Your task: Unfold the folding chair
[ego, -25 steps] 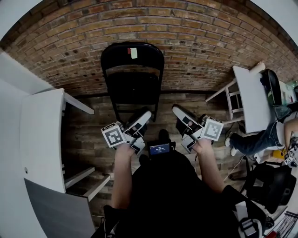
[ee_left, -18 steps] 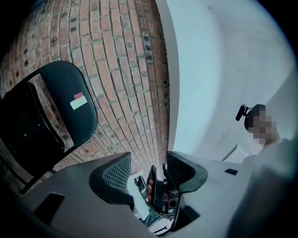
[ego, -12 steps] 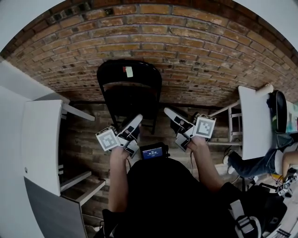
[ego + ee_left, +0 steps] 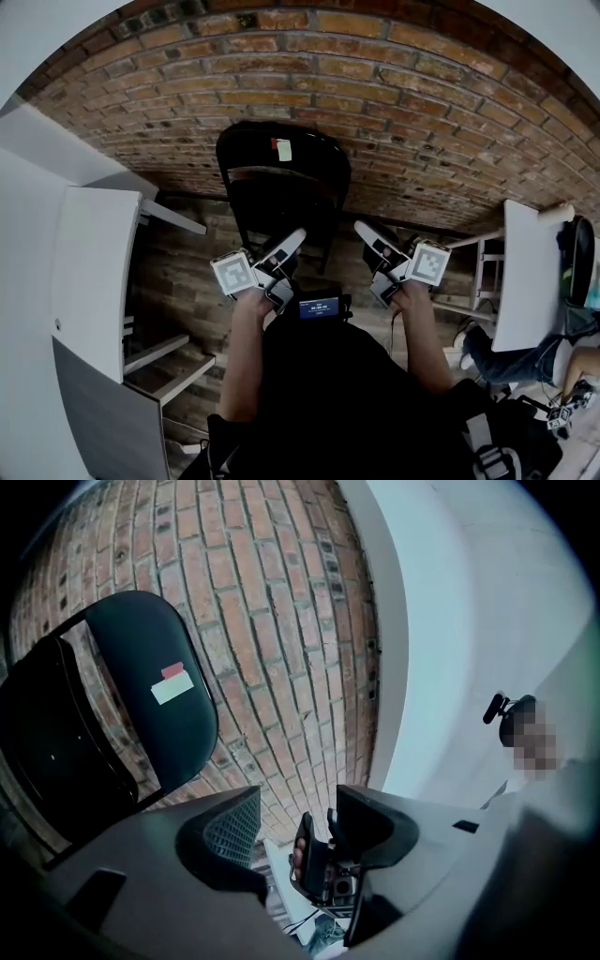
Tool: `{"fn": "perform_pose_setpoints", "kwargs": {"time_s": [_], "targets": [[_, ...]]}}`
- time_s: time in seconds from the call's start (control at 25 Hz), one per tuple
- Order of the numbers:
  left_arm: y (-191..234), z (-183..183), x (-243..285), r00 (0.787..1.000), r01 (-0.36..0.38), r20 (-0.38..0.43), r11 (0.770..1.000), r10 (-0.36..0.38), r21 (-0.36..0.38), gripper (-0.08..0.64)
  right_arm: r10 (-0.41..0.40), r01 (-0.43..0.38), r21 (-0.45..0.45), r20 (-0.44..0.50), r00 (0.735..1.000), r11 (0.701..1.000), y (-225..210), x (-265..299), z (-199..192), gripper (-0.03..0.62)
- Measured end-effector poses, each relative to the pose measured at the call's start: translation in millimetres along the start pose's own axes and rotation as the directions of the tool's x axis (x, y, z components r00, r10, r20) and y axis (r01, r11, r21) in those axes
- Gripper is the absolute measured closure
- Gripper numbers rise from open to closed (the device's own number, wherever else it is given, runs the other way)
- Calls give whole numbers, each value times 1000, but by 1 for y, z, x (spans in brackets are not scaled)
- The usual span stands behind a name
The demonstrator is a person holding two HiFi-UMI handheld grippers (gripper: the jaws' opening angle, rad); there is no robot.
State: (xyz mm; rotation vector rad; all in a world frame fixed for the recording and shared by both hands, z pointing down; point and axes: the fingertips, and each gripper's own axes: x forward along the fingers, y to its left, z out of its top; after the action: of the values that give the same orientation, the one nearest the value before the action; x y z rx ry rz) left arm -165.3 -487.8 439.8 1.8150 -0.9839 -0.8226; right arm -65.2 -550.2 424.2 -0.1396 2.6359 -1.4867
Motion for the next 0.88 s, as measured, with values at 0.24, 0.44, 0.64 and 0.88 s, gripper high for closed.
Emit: {"fn": "perform_pose_setpoints", "kwargs": {"time_s": [0.24, 0.44, 0.64, 0.88], "targets": [[37, 29, 11, 999, 17, -31, 999, -18, -39, 301, -72, 71, -64, 1, 997, 995, -10, 26, 19, 464], [68, 74, 8, 998, 36, 45, 996, -40, 82, 301, -92, 95, -127, 24, 995, 987, -20, 56, 42, 448], [122, 86, -11, 996, 19, 87, 999, -15, -45, 301, -145, 143, -181, 6, 989, 973, -33, 80, 47, 435], [159, 84, -21, 992, 6, 129, 993, 9, -114, 301, -232, 192, -314, -96, 968, 930, -58, 102, 55, 420]]}}
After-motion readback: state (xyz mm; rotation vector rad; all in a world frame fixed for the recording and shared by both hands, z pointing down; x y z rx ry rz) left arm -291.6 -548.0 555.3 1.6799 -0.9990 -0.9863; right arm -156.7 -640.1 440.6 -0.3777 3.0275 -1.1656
